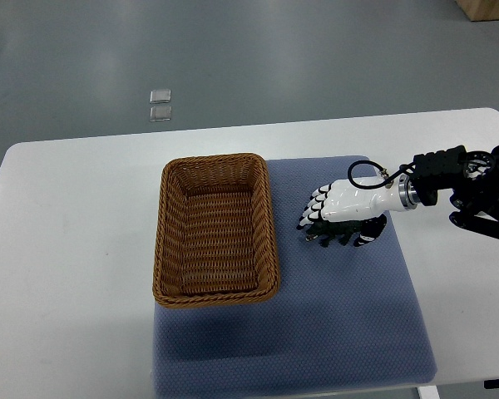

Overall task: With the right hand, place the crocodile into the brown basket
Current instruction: 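Close the right hand's fingers around the crocodile's body, then lift the crocodile and carry it over the brown woven basket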

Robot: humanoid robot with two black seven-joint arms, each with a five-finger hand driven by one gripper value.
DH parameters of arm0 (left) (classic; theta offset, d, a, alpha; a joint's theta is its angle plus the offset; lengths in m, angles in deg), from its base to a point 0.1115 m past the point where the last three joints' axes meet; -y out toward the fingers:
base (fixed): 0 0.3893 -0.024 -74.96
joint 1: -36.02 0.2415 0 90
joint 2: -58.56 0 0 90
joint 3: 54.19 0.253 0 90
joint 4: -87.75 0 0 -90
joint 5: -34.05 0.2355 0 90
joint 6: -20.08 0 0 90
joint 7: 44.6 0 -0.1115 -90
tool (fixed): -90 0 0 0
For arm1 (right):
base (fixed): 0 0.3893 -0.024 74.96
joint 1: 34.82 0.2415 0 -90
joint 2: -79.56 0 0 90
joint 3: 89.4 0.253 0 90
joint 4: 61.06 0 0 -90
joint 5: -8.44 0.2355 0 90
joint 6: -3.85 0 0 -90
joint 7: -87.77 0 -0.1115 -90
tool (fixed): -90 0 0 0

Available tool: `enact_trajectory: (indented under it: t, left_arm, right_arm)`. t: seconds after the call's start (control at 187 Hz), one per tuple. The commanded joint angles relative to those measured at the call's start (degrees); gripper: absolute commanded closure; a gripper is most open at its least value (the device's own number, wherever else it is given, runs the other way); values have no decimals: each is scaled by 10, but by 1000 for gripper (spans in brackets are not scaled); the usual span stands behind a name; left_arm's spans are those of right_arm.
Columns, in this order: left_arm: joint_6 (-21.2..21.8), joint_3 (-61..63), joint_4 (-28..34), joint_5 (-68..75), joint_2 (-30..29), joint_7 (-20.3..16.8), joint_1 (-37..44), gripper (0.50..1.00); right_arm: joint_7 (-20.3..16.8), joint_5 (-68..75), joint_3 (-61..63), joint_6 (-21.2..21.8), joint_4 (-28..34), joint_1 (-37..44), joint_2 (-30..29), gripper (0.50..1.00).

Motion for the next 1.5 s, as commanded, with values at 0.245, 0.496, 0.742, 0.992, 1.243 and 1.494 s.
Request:
enact_trajectory:
  t: [0.245,0.496,0.742,0.992,1.243,1.494]
  left_arm:
    - [0,0,0,0,0,0,0,500]
    - [0,0,0,0,0,0,0,500]
    - [0,0,0,0,0,0,-1,500]
    - [0,0,0,0,0,0,0,500]
    - [0,0,0,0,0,0,0,500]
    - [0,0,0,0,0,0,0,500]
  right_arm:
    - [-8,-9,0,-4,-9,5,-8,593]
    - [-23,-12,-1,-4,-13,5,-12,701]
    - [-24,-17,-3,-4,-15,5,-12,781]
    - [-24,-17,-3,-12,-26,5,-11,938]
    - [-24,-9,4,-45,-30,7,-2,1000]
    - [-22,-5,8,-65,-30,22,10,1000]
